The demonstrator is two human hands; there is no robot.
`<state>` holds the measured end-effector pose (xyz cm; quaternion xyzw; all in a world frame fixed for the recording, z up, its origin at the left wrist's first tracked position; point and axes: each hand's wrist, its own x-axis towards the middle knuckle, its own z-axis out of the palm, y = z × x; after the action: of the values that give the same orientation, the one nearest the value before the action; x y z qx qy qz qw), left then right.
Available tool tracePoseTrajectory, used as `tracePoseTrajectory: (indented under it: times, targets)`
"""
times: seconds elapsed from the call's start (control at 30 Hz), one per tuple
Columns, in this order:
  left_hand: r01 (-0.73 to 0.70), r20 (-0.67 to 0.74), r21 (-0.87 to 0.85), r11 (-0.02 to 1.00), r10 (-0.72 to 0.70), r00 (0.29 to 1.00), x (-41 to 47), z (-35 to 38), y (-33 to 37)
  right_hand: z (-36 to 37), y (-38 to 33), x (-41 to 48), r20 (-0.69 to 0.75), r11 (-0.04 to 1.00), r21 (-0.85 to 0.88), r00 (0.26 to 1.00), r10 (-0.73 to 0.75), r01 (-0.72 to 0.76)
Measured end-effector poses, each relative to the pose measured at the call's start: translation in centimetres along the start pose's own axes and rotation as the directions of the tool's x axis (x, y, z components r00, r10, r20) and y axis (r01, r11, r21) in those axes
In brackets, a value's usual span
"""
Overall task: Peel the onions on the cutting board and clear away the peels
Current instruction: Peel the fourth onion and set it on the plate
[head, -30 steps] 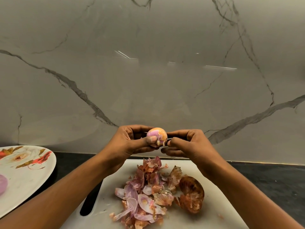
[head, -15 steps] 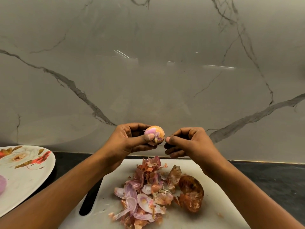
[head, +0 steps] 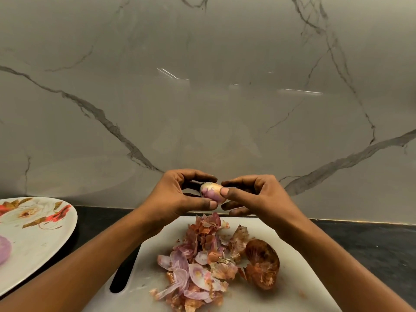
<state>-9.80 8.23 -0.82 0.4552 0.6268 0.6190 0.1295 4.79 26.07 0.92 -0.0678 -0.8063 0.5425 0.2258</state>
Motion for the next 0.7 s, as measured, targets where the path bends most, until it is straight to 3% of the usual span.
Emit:
tracePoseTrajectory:
  times: [0.17, 0.33, 0.47, 0.7]
  targets:
    - [-0.058, 0.052, 0.119, 0.991, 0.052, 0.997, 0.0, 0.2, -0.2, 0.2, 0.3, -0.3, 0.017, 0.966, -0.218, 0.990, -0.141, 0.142]
    - [-0.076, 0.118, 0.180, 0.981, 0.055, 0.992, 0.0, 0.2, -0.3, 0.1, 0.5, -0.6, 0.129, 0.818, -0.480, 0.948, -0.292, 0.317]
    - [-0.075, 0.151, 0.198, 0.977, 0.045, 0.987, 0.0, 0.1, -0.4, -0.1, 0.6, -0.6, 0.180, 0.793, -0.508, 0.942, -0.284, 0.336]
    - [-0.037, 0.130, 0.114, 0.993, 0.022, 0.991, 0.1, -0.5, -0.1, -0.6, 1.7, 0.2, 0.070, 0.850, -0.418, 0.944, -0.322, 0.321]
